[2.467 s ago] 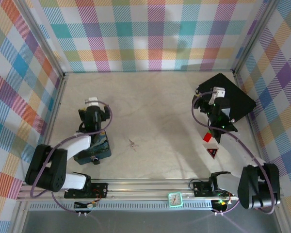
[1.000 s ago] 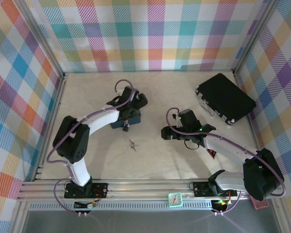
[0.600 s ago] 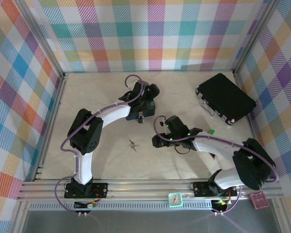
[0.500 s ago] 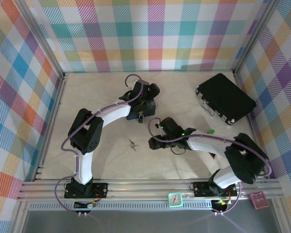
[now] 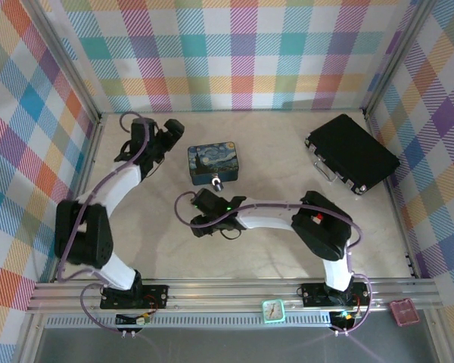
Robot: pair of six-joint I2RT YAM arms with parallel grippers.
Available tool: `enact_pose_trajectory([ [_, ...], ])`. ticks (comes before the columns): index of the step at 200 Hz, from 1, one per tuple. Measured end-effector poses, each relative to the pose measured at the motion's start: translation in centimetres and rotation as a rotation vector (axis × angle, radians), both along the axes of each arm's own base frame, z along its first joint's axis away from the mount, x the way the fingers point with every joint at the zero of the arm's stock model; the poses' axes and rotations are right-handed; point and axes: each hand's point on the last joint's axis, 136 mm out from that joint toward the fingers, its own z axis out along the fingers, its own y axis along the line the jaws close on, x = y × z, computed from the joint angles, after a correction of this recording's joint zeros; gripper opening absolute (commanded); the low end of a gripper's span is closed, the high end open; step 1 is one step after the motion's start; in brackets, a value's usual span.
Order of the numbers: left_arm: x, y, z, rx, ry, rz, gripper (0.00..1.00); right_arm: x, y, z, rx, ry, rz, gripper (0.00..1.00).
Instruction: Unlock a padlock with a key
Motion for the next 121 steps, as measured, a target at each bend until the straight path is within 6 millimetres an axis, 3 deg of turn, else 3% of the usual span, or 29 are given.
enact_pose_trajectory([
  [18,-1.5,0.2,1.7,0.011,-0.044,-0.024,1.00,-0.1,0.2,-0.9,-0.074,-0.025,-0.001,0.51],
  [32,-2.0,0.4,1.5,0.029,-0.043,-0.029,1.00,-0.2,-0.2,-1.4,-0.135,-0.041,-0.007,0.50],
  [60,-3.4,1.2,-2.6,0.058,0.037,-0.028,1.00,0.1,-1.7,-1.7,-0.225,-0.067,-0.034,0.48],
  [89,-5.4,1.7,-6.7,0.068,0.131,-0.027,1.00,0.2,-2.6,-2.0,-0.264,-0.072,-0.049,0.41],
  [121,-5.8,1.5,-7.3,0.062,0.143,-0.038,1.00,0.3,-2.9,-2.0,-0.274,-0.076,-0.059,0.24],
])
